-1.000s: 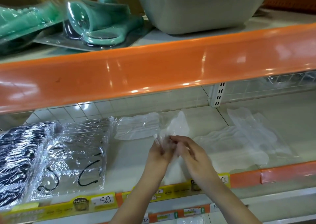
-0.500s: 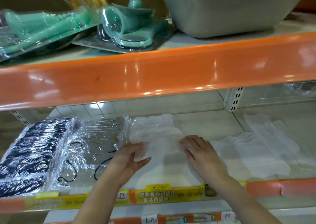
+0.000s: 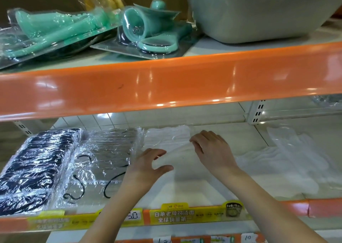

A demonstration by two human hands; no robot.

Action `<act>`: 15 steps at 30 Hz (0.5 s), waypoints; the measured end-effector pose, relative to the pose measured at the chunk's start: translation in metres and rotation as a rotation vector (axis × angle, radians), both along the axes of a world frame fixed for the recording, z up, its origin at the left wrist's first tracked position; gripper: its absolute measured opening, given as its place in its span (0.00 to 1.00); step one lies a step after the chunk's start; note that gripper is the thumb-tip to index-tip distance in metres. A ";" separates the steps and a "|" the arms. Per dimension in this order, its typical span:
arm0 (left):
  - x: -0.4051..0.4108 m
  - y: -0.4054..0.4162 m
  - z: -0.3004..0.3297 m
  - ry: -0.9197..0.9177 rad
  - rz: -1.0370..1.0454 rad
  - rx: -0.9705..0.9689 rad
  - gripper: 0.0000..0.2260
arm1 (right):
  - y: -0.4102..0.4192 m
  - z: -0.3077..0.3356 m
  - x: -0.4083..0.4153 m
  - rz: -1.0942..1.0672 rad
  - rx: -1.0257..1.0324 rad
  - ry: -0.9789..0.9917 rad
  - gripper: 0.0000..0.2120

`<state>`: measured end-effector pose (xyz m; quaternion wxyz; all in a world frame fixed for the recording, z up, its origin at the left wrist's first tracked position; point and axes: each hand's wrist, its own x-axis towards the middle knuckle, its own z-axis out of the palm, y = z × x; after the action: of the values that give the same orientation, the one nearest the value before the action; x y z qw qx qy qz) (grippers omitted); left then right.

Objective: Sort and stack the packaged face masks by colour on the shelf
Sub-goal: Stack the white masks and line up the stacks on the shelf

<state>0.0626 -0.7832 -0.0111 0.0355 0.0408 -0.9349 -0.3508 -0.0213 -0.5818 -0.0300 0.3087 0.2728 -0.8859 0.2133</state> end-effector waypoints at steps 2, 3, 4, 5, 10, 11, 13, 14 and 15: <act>-0.009 0.000 0.001 0.034 0.053 -0.203 0.10 | -0.005 0.007 -0.007 -0.003 -0.003 -0.015 0.05; -0.013 -0.001 0.003 0.083 0.097 -0.253 0.09 | -0.007 0.011 -0.011 -0.003 -0.005 -0.025 0.05; -0.018 -0.001 0.004 0.131 0.146 -0.276 0.09 | -0.010 0.014 -0.014 -0.004 -0.008 -0.032 0.06; -0.023 -0.003 0.006 0.195 0.186 -0.286 0.09 | -0.013 0.018 -0.018 -0.007 -0.014 -0.040 0.06; -0.053 -0.009 0.016 0.531 0.199 -0.410 0.09 | -0.027 0.030 -0.033 -0.032 -0.080 -0.172 0.09; -0.060 -0.010 0.016 0.538 0.197 -0.428 0.10 | -0.029 0.031 -0.036 -0.045 -0.074 -0.199 0.10; -0.071 -0.012 0.014 0.515 0.185 -0.443 0.12 | -0.033 0.028 -0.040 -0.067 -0.044 -0.269 0.12; -0.075 -0.012 0.010 0.491 0.179 -0.450 0.13 | -0.034 0.025 -0.042 -0.076 -0.024 -0.316 0.12; -0.078 -0.013 0.004 0.462 0.169 -0.466 0.15 | -0.036 0.022 -0.044 -0.082 0.000 -0.368 0.13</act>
<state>-0.0155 -0.7965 -0.0067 0.2836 0.0285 -0.9505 -0.1233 -0.0651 -0.6175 -0.0084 0.1499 0.1926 -0.9378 0.2469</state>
